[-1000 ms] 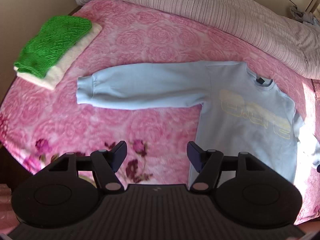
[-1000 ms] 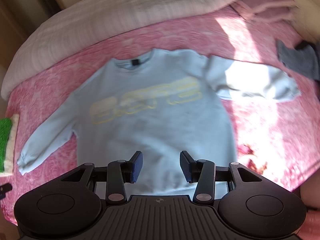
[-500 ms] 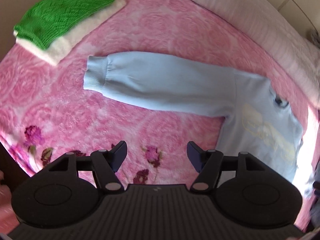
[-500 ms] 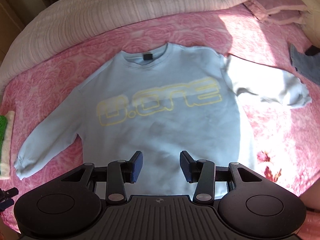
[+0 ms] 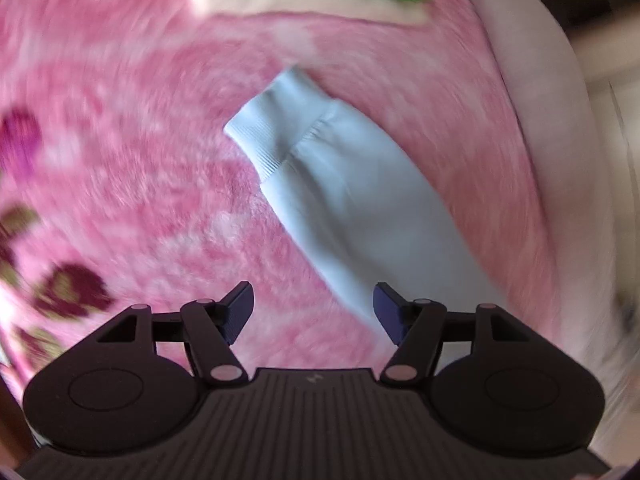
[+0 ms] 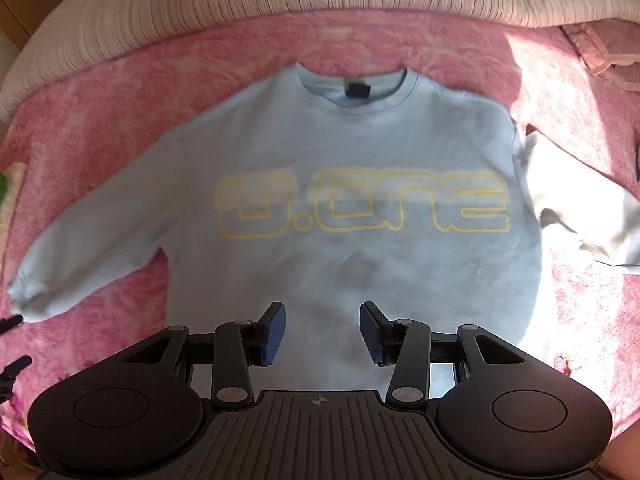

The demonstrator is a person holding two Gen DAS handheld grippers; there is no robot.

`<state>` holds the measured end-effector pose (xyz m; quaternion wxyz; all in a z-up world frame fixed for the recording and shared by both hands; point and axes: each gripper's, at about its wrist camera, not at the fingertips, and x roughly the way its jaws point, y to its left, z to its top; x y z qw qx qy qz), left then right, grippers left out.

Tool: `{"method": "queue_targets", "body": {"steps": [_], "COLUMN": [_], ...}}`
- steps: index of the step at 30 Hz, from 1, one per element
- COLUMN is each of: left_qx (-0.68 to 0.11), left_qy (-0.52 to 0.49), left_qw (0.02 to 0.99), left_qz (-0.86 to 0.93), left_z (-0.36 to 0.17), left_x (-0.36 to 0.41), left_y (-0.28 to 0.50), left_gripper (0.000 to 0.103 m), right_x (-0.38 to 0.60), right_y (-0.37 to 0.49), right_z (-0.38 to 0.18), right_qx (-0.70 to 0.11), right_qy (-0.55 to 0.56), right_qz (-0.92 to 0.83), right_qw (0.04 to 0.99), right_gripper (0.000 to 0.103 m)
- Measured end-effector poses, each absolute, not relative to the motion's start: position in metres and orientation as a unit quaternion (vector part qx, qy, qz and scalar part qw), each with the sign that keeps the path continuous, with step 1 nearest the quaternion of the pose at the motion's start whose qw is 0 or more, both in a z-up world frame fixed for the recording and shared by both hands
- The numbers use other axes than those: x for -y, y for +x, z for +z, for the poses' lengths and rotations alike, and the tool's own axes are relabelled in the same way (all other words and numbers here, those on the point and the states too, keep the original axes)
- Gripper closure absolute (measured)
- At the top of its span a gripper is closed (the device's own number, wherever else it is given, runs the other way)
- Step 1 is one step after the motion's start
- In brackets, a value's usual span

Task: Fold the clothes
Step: 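Grasp the sleeve cuff with the left gripper, then fold the held sleeve across the sweatshirt body with the left gripper and release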

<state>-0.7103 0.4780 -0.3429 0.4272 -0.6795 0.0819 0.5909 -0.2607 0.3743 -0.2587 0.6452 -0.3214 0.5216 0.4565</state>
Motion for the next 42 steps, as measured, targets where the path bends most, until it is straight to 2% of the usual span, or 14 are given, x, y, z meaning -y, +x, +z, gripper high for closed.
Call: {"method": "queue_targets", "body": {"steps": [4,8,11,14,16,17,22,26,30,31,33,35,38,42], "left_qx": [-0.017,0.037,0.065,0.066,0.056,0.049,-0.025,-0.09,-0.157,-0.184,-0.248,-0.319,-0.405,-0.42], "left_qy": [-0.698,-0.697,-0.685,-0.661,-0.646,-0.639,-0.53,-0.404,-0.289,-0.27,-0.244,-0.235,-0.235,-0.275], "left_qw": [0.393,0.38,0.388,0.411,0.421,0.425,0.49,0.623,0.773,0.802,0.839,0.845,0.827,0.809], "left_qz": [0.598,0.607,0.613,0.625,0.634,0.639,0.691,0.664,0.543,0.5,0.418,0.359,0.312,0.307], "left_z": [-0.372,-0.393,-0.401,-0.402,-0.403,-0.402,-0.365,-0.312,-0.28,-0.281,-0.293,-0.32,-0.358,-0.368], "left_x": [-0.48,-0.478,-0.479,-0.483,-0.486,-0.488,-0.493,-0.497,-0.481,-0.472,-0.453,-0.433,-0.407,-0.397], "left_y": [-0.723,-0.73,-0.73,-0.725,-0.72,-0.716,-0.673,-0.593,-0.479,-0.45,-0.394,-0.349,-0.314,-0.323], "left_gripper": [0.044,0.056,0.058,0.071,0.086,0.097,0.098,0.101,0.1,0.099,0.086,0.079,0.079,0.08], "right_x": [-0.378,-0.382,-0.382,-0.378,-0.374,-0.372,-0.356,-0.342,-0.326,-0.323,-0.318,-0.315,-0.317,-0.314], "right_y": [-0.245,-0.232,-0.223,-0.21,-0.199,-0.194,-0.161,-0.125,-0.088,-0.08,-0.066,-0.055,-0.043,-0.034], "right_z": [-0.29,-0.32,-0.339,-0.356,-0.365,-0.368,-0.371,-0.366,-0.361,-0.359,-0.353,-0.349,-0.346,-0.348], "right_qx": [-0.536,-0.542,-0.541,-0.545,-0.552,-0.555,-0.554,-0.552,-0.552,-0.55,-0.543,-0.535,-0.54,-0.56], "right_qy": [-0.324,-0.332,-0.336,-0.335,-0.332,-0.331,-0.322,-0.312,-0.291,-0.285,-0.275,-0.269,-0.254,-0.221], "right_qz": [0.445,0.44,0.442,0.44,0.436,0.434,0.434,0.425,0.409,0.408,0.404,0.399,0.389,0.391], "right_qw": [0.64,0.634,0.631,0.63,0.629,0.628,0.633,0.647,0.666,0.671,0.683,0.694,0.702,0.697], "right_gripper": [0.058,0.058,0.058,0.058,0.058,0.058,0.058,0.058,0.058,0.058,0.058,0.058,0.058,0.058]}}
